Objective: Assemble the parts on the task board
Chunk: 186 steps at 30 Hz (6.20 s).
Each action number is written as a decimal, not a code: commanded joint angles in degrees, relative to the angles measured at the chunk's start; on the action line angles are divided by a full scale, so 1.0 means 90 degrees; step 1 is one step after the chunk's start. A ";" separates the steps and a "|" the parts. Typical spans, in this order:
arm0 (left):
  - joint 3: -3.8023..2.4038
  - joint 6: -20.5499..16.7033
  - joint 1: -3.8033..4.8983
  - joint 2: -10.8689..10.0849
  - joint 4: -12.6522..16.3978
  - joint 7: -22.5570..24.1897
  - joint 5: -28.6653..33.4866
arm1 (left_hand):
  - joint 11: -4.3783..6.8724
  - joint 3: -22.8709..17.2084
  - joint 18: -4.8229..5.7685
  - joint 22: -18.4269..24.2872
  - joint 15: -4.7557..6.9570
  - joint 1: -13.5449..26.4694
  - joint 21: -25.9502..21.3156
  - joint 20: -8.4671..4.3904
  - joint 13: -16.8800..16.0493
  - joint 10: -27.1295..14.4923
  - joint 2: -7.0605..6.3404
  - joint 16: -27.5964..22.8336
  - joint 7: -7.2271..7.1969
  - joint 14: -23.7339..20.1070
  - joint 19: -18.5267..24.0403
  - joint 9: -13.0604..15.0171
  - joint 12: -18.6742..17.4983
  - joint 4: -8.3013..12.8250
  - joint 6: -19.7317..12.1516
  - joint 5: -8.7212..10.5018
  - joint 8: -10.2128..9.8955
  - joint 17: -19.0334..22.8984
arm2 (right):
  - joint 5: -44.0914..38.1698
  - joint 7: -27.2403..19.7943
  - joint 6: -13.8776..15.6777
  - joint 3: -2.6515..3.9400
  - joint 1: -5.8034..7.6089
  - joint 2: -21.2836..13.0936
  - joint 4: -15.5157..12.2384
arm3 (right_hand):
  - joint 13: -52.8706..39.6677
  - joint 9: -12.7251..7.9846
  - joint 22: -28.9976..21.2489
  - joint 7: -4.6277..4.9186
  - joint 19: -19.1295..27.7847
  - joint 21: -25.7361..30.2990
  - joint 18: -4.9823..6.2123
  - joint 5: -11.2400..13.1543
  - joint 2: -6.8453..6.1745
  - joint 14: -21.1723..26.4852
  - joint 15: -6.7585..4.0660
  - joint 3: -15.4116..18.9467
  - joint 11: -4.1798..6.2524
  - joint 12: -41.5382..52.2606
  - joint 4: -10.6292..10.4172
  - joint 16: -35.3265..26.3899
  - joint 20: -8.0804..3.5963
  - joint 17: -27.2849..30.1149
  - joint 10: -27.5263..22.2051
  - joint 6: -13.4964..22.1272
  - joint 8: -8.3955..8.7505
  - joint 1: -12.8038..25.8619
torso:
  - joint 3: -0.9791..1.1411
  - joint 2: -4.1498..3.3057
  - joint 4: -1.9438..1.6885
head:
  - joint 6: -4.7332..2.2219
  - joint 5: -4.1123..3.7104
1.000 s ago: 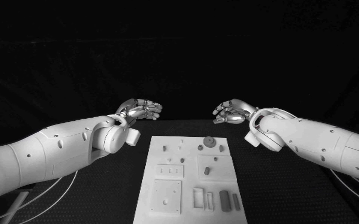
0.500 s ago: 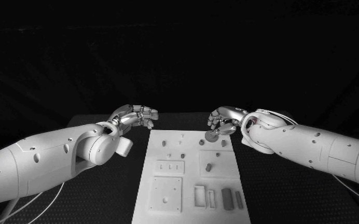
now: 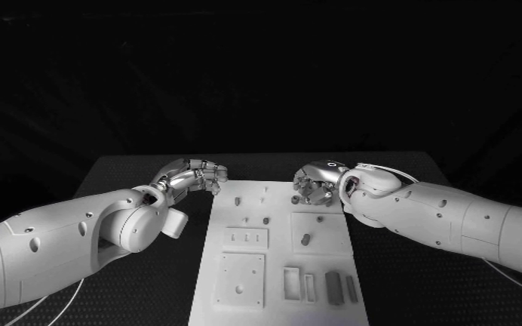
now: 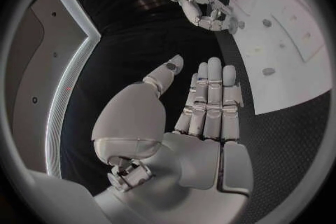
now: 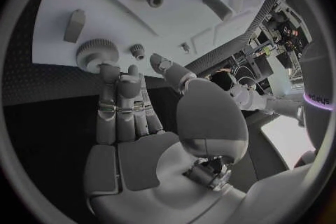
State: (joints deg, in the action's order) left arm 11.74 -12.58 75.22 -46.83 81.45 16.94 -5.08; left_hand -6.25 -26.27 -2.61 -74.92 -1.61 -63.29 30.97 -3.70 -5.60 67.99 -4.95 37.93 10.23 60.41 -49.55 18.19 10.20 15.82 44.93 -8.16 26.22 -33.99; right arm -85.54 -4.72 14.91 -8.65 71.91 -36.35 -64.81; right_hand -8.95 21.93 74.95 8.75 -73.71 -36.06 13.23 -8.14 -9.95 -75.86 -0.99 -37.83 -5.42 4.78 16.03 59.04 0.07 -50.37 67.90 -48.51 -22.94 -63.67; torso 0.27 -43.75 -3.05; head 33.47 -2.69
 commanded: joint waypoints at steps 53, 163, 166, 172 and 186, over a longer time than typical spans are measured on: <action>0.0012 0.0133 0.0007 0.0055 -0.0111 0.0043 0.0014 | -0.0034 -0.0063 -0.0049 -0.0116 -0.0019 0.0135 0.0054 -0.0023 0.0028 -0.0078 0.0004 0.0014 0.0002 -0.0117 0.0122 0.0053 -0.0128 0.0049 0.0045 0.0037 -0.0101 0.0011 | -0.1790 0.0722 0.0566 0.0005 -0.0178 0.0120 -0.0225 | -0.0990 0.0361 0.0142 -0.0226 0.0072 -0.0921 0.0196 0.0589 -0.0164 0.0020 -0.0317 -0.1125 0.0324 0.0332 0.0030 0.0515 -0.0070 0.0213 0.0836 -0.0877 -0.0162 -0.0630 | -0.0112 -0.0475 -0.0166 | -0.0216 -0.0153; 0.0021 0.0177 0.0008 0.0039 -0.0206 -0.0084 0.0048 | -0.0091 -0.0108 -0.0056 -0.0104 -0.0025 0.0174 0.0107 -0.0019 0.0043 -0.0132 0.0000 0.0041 0.0023 -0.0142 0.0157 0.0101 -0.0225 0.0051 0.0021 0.0036 -0.0179 0.0021 | -0.1770 0.1605 0.0550 0.0041 -0.0169 -0.0056 -0.0822 | -0.1865 0.0572 0.0140 -0.0310 0.0223 -0.1771 0.0196 0.0558 -0.0092 0.0049 -0.0368 -0.1330 0.0378 0.0148 -0.0470 0.0942 -0.0172 0.0275 0.0865 -0.1168 0.0014 0.0056 | -0.0106 -0.0542 -0.0180 | -0.0257 -0.0208; 0.0021 0.0176 0.0008 0.0037 -0.0208 -0.0082 0.0048 | -0.0092 -0.0110 -0.0056 -0.0104 -0.0025 0.0172 0.0108 -0.0019 0.0043 -0.0132 -0.0001 0.0042 0.0023 -0.0143 0.0158 0.0102 -0.0226 0.0052 0.0020 0.0035 -0.0181 0.0021 | -0.1793 0.1698 0.0615 0.0073 -0.0161 -0.0046 -0.0847 | -0.1868 0.0572 0.0138 -0.0313 0.0224 -0.1785 0.0196 0.0562 -0.0083 0.0049 -0.0371 -0.1345 0.0381 0.0139 -0.0444 0.0951 -0.0176 0.0274 0.0875 -0.1181 0.0019 0.0070 | -0.0108 -0.0540 -0.0181 | -0.0265 -0.0206; 0.0021 0.0168 0.0009 0.0033 -0.0214 -0.0082 0.0048 | -0.0092 -0.0113 -0.0056 -0.0104 -0.0025 0.0168 0.0110 -0.0018 0.0043 -0.0132 -0.0002 0.0042 0.0024 -0.0144 0.0159 0.0104 -0.0228 0.0053 0.0020 0.0033 -0.0183 0.0022 | -0.1866 0.1827 0.0760 0.0149 -0.0101 -0.0054 -0.0933 | -0.1871 0.0572 0.0135 -0.0316 0.0221 -0.1803 0.0196 0.0581 -0.0087 0.0047 -0.0376 -0.1369 0.0385 0.0129 -0.0427 0.0962 -0.0184 0.0272 0.0891 -0.1194 0.0025 0.0084 | -0.0106 -0.0541 -0.0175 | -0.0284 -0.0190; 0.0019 0.0153 0.0009 0.0041 -0.0235 -0.0079 0.0046 | -0.0093 -0.0119 -0.0056 -0.0103 -0.0026 0.0162 0.0114 -0.0017 0.0043 -0.0130 -0.0006 0.0044 0.0024 -0.0145 0.0162 0.0108 -0.0232 0.0055 0.0020 0.0029 -0.0188 0.0023 | -0.2155 0.2137 0.1051 0.0234 -0.0032 0.0194 -0.0893 | -0.1878 0.0577 0.0129 -0.0324 0.0211 -0.1833 0.0196 0.0589 -0.0116 0.0045 -0.0385 -0.1426 0.0394 0.0112 -0.0413 0.0982 -0.0201 0.0266 0.0916 -0.1217 0.0030 0.0084 | -0.0099 -0.0550 -0.0180 | -0.0341 -0.0167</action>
State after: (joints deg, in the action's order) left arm 11.95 -11.72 75.22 -46.58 79.29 15.88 -4.88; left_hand -7.06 -27.07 -2.12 -74.92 -1.85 -61.96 31.71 -3.65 -5.28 66.96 -4.97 38.16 10.23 59.36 -48.32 19.10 8.38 16.29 44.93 -7.93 24.91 -33.85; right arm -102.90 12.88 23.16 -6.57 71.57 -34.86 -72.87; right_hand -25.76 26.91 74.91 6.17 -71.83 -52.35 12.80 -2.89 -11.20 -75.16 -4.43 -50.44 -1.93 5.91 12.28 67.67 -1.35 -47.89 75.66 -58.80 -22.46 -62.83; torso -0.63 -48.64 -4.64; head 30.45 -4.24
